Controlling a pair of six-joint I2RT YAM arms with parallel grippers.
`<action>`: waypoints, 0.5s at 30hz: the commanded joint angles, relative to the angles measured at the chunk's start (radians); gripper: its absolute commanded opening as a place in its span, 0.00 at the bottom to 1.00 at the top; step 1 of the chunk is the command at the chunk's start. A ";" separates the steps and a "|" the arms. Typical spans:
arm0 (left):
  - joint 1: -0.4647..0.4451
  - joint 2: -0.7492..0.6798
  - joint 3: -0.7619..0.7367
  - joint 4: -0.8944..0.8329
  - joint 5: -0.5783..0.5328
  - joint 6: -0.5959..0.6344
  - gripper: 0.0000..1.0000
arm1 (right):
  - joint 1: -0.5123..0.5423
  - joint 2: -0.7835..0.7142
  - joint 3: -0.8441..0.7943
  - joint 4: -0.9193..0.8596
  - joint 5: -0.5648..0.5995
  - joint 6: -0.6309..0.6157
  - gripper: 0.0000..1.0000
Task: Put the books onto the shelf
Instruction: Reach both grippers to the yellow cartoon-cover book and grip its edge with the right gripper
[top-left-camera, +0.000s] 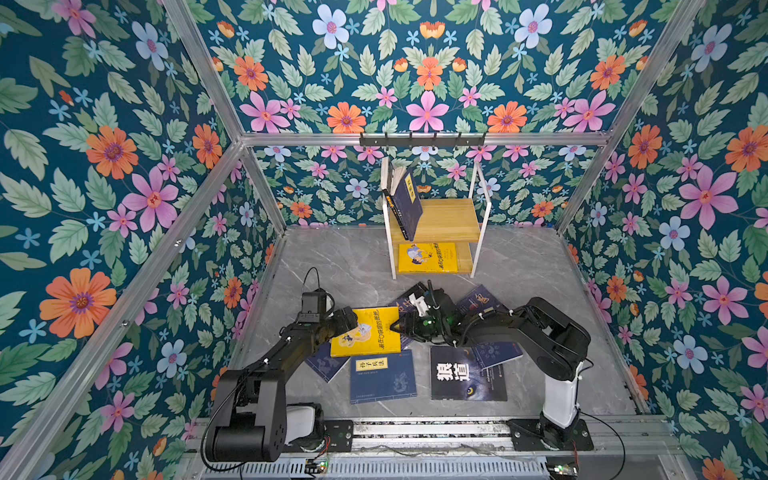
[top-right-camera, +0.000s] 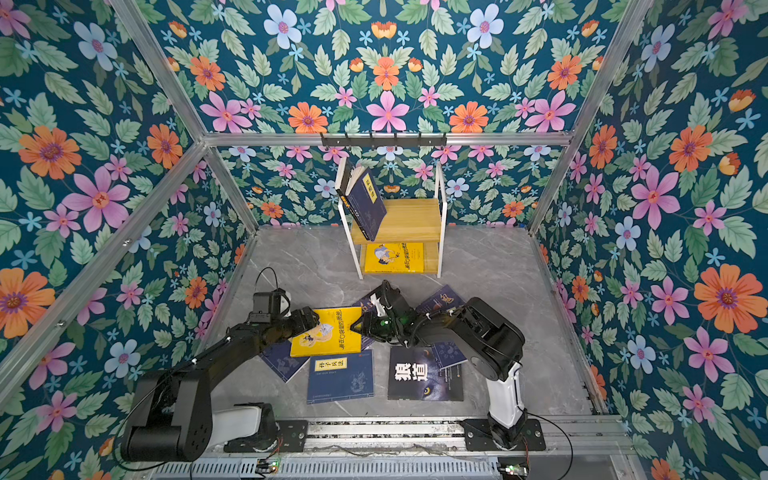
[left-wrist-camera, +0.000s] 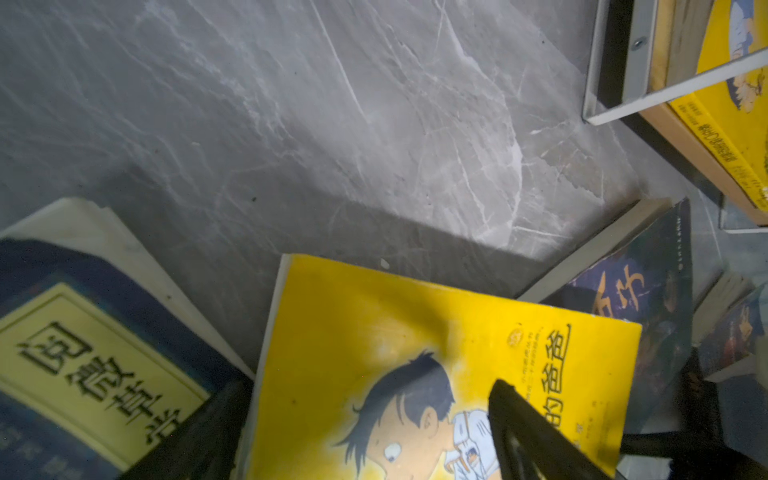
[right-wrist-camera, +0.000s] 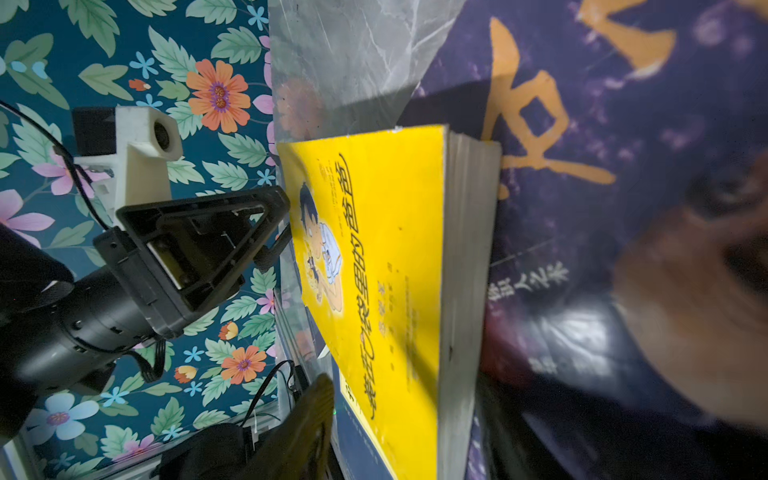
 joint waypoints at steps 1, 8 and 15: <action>0.000 0.002 -0.007 0.021 0.026 -0.014 0.93 | 0.003 0.043 0.007 0.055 -0.037 0.050 0.50; -0.001 -0.002 -0.024 0.054 0.049 -0.044 0.92 | 0.001 0.024 0.031 0.092 -0.073 0.050 0.44; -0.004 -0.014 -0.035 0.075 0.069 -0.058 0.91 | -0.002 0.004 0.029 0.177 -0.116 0.078 0.40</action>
